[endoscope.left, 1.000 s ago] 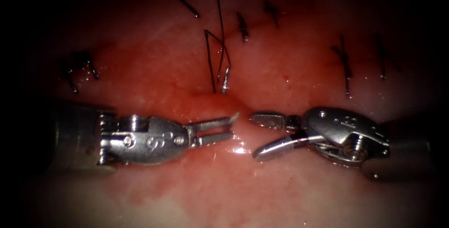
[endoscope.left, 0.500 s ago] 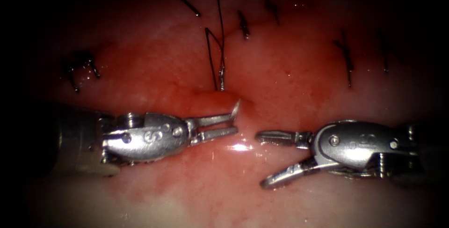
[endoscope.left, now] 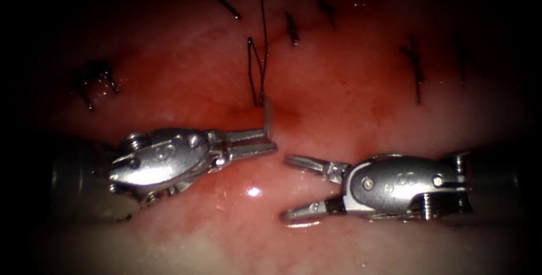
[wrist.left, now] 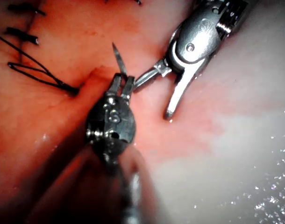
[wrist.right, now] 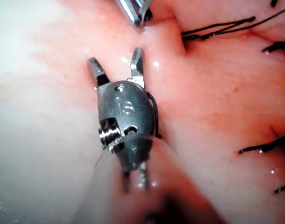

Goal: Wound Closure

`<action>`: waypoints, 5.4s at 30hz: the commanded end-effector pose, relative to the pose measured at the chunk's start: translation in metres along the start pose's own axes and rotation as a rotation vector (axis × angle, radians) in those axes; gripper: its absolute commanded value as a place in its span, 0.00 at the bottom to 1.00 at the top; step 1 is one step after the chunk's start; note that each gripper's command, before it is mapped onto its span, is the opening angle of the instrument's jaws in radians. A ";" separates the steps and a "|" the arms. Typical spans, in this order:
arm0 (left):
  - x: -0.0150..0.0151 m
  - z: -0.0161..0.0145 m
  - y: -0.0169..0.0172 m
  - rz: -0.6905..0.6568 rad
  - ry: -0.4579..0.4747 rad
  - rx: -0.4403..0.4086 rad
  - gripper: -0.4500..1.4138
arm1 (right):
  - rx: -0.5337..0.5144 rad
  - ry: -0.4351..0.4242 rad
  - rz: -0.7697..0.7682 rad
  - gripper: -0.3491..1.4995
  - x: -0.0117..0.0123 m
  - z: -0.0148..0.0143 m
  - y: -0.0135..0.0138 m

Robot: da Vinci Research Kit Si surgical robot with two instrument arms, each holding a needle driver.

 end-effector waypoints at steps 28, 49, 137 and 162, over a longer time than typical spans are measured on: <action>0.0023 -0.0028 0.0075 -0.286 0.056 -0.193 0.00 | -0.053 -0.164 -0.081 0.96 -0.0054 0.0029 0.0020; 0.0097 -0.0060 0.0143 0.616 0.015 0.070 0.00 | -0.031 -0.187 0.058 0.84 -0.0053 0.0022 0.0012; 0.0065 -0.0207 0.0067 0.573 -0.287 0.346 0.00 | -0.120 0.042 0.160 0.82 0.0107 -0.0021 -0.0045; 0.0054 -0.0178 0.0069 0.569 -0.285 0.331 0.00 | -0.228 -0.296 0.147 0.00 0.0060 0.0019 -0.0021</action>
